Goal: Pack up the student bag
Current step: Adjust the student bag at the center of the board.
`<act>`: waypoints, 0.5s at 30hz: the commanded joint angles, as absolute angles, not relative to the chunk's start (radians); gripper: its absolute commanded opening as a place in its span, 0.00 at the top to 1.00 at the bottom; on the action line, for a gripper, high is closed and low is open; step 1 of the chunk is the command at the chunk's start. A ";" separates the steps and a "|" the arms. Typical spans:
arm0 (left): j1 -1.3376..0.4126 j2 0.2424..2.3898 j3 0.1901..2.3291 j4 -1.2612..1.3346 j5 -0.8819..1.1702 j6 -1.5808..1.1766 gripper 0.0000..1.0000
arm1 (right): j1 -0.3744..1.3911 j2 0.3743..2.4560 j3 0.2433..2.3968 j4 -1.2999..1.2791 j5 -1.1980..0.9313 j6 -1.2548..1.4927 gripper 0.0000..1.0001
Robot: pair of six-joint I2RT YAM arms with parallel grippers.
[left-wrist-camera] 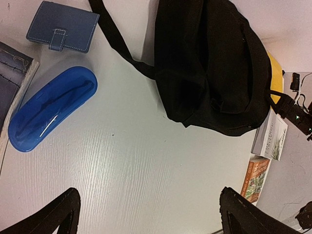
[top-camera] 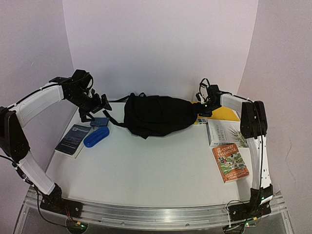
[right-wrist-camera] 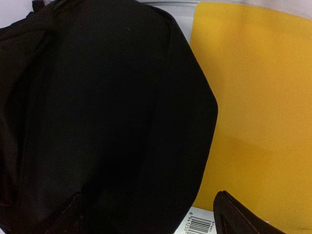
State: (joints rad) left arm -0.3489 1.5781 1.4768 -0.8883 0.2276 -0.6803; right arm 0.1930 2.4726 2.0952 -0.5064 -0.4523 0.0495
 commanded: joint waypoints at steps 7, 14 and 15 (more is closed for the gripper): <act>-0.355 1.539 1.439 -0.818 0.243 -0.721 0.00 | 0.212 2.357 2.162 -0.467 -0.642 0.171 0.85; -0.354 1.586 1.454 -0.777 0.301 -0.724 0.00 | 0.251 2.132 2.034 -0.422 -0.738 0.301 0.97; -0.354 1.594 1.460 -0.774 0.308 -0.723 0.00 | 0.255 2.093 2.001 -0.414 -0.739 0.317 0.97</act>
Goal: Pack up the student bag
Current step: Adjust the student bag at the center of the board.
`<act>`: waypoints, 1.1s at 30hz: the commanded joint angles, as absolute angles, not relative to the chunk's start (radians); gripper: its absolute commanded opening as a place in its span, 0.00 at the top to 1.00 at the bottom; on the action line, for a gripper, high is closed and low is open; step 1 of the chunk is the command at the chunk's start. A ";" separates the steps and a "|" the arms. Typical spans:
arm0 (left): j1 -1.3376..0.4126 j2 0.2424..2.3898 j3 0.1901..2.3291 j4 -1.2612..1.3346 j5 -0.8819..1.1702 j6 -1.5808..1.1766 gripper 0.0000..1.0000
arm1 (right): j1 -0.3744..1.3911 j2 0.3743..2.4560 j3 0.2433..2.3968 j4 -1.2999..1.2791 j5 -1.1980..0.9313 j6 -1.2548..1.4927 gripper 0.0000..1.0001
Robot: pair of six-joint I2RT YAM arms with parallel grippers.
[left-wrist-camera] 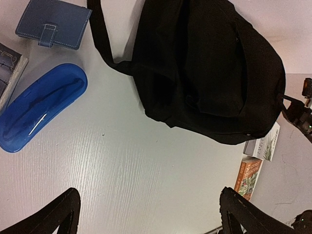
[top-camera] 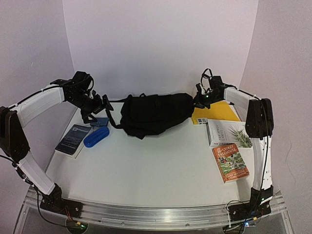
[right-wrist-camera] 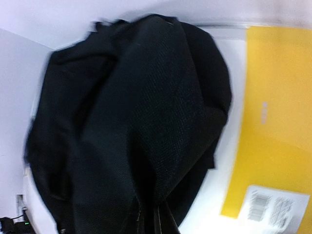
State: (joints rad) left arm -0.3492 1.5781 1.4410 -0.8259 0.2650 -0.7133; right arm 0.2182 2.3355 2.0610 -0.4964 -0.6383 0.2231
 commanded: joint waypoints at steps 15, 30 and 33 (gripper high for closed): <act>-0.355 1.676 1.455 -0.732 0.403 -0.740 0.00 | 0.533 1.502 1.152 -0.184 -0.628 0.448 0.58; -0.367 1.586 1.256 -0.652 0.461 -0.794 0.00 | 0.494 1.564 1.369 -0.648 -0.499 -0.192 0.02; -0.385 1.571 1.208 -0.643 0.463 -0.814 0.00 | 0.416 1.691 1.472 -0.646 -0.537 -0.177 0.02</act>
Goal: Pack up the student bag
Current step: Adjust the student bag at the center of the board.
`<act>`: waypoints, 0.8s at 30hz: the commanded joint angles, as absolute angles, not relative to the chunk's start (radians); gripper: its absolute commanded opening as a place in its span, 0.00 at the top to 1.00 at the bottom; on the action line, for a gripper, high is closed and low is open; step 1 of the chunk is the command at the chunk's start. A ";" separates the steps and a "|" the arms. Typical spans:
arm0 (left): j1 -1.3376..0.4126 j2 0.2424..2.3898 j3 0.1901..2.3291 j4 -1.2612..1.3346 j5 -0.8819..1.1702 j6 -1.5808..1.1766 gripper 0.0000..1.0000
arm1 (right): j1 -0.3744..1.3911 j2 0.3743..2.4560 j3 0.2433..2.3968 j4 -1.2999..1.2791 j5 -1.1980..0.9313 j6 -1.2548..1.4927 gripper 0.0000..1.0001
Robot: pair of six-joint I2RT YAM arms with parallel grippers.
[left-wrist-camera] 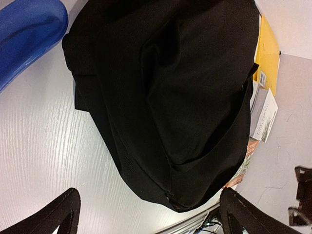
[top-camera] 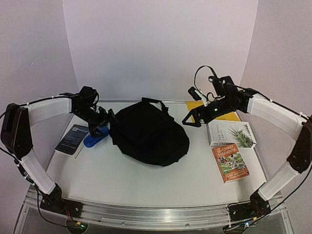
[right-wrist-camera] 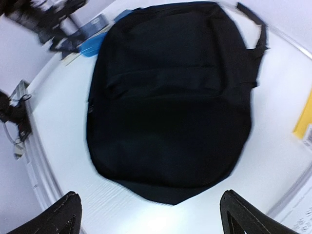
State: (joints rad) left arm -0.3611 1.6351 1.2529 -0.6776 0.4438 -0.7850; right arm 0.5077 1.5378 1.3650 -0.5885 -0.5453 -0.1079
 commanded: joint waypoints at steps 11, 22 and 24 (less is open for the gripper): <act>-0.481 1.635 1.139 -0.552 0.484 -0.883 0.15 | 0.354 2.115 1.748 -0.650 -0.683 -0.131 0.04; -0.500 1.850 1.295 -0.520 0.518 -0.865 0.52 | 0.360 2.140 1.545 -0.648 -0.784 -0.126 0.25; -0.501 1.881 1.334 -0.518 0.527 -0.854 0.60 | 0.362 2.115 1.501 -0.647 -0.786 -0.128 0.29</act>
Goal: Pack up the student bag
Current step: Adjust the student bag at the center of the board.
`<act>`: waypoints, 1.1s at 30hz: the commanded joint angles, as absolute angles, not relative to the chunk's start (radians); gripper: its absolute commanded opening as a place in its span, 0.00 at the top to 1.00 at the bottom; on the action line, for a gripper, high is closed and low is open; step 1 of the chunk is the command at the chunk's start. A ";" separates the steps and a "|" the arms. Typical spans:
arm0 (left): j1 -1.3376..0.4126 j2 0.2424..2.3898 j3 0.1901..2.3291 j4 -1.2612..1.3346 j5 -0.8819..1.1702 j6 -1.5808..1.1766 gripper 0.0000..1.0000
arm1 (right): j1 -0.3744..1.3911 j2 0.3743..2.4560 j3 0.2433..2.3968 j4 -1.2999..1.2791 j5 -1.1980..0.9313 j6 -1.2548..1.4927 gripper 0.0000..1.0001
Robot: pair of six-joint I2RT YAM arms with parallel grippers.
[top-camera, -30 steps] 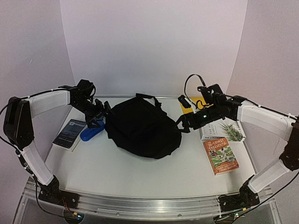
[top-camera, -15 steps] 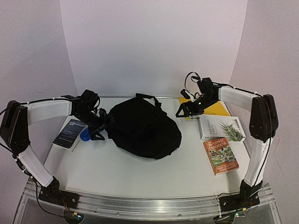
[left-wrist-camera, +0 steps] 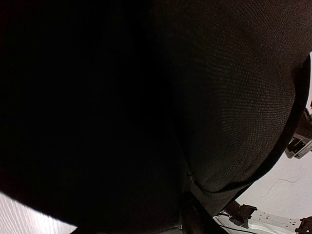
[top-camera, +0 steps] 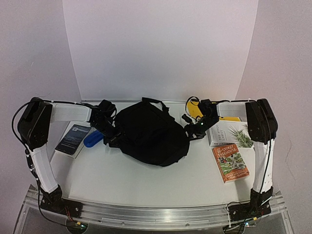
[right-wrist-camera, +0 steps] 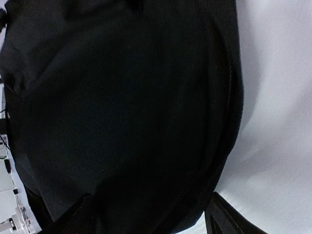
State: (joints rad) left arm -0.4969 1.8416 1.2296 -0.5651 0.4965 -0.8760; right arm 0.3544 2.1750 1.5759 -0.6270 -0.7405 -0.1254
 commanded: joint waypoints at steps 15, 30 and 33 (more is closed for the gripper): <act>-0.477 1.839 1.365 -0.519 0.535 -0.813 0.73 | 0.375 1.920 1.475 -0.675 -0.799 -0.142 0.50; -0.469 1.631 1.088 -0.522 0.594 -0.850 0.25 | 0.455 1.731 1.361 -0.716 -0.501 -0.239 0.19; -0.472 1.610 1.041 -0.472 0.622 -0.859 0.24 | 0.462 1.716 1.431 -0.715 -0.540 -0.193 0.12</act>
